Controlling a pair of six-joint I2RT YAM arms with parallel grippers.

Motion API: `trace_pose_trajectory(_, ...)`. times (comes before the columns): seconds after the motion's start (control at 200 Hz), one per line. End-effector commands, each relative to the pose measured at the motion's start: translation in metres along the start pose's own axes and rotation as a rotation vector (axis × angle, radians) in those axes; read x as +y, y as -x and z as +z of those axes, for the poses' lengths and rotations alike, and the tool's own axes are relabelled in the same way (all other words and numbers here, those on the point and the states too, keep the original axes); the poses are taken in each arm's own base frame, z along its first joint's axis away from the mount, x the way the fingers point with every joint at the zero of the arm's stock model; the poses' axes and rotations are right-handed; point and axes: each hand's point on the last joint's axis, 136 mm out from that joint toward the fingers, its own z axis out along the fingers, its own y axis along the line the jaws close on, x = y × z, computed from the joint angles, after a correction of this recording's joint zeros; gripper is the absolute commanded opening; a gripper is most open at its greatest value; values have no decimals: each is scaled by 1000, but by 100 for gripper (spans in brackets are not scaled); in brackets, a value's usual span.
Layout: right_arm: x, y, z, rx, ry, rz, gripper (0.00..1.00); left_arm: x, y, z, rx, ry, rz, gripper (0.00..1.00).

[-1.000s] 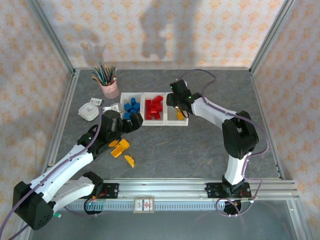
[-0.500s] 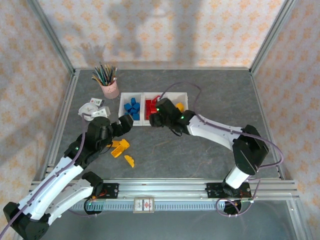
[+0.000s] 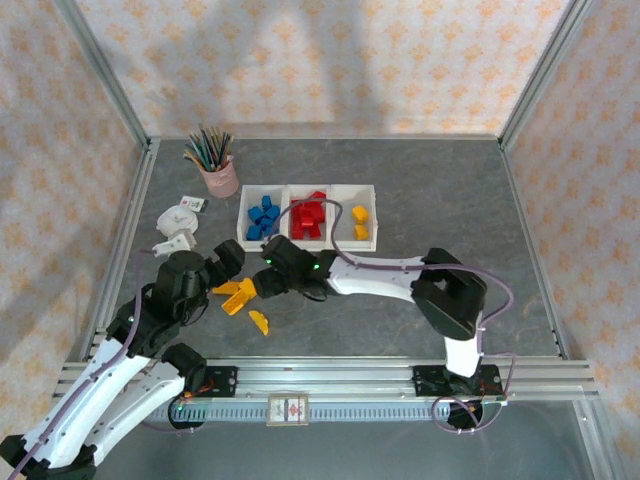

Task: Sort the legos into containers by color
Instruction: Pick up the lego from the middle-left of the table.

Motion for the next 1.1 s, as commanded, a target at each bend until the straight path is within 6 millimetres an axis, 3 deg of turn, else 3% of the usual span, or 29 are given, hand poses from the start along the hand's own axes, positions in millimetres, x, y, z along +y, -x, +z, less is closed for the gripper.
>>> trace_pose_trajectory(0.0, 24, 13, 9, -25, 46, -25, 75, 20, 1, -5, -22, 78, -25, 99)
trace_pose_trajectory(0.285, 29, 16, 50, 8, 8, -49, 74, 26, 5, -9, -46, 97, -39, 99)
trace_pose_trajectory(0.596, 21, 12, 75, 39, -47, -58, 66, 30, 4, -9, -51, 104, -38, 99)
trace_pose_trajectory(1.096, -5, 7, 58, 31, -158, -24, 42, 26, 1, -3, -37, 91, -31, 99)
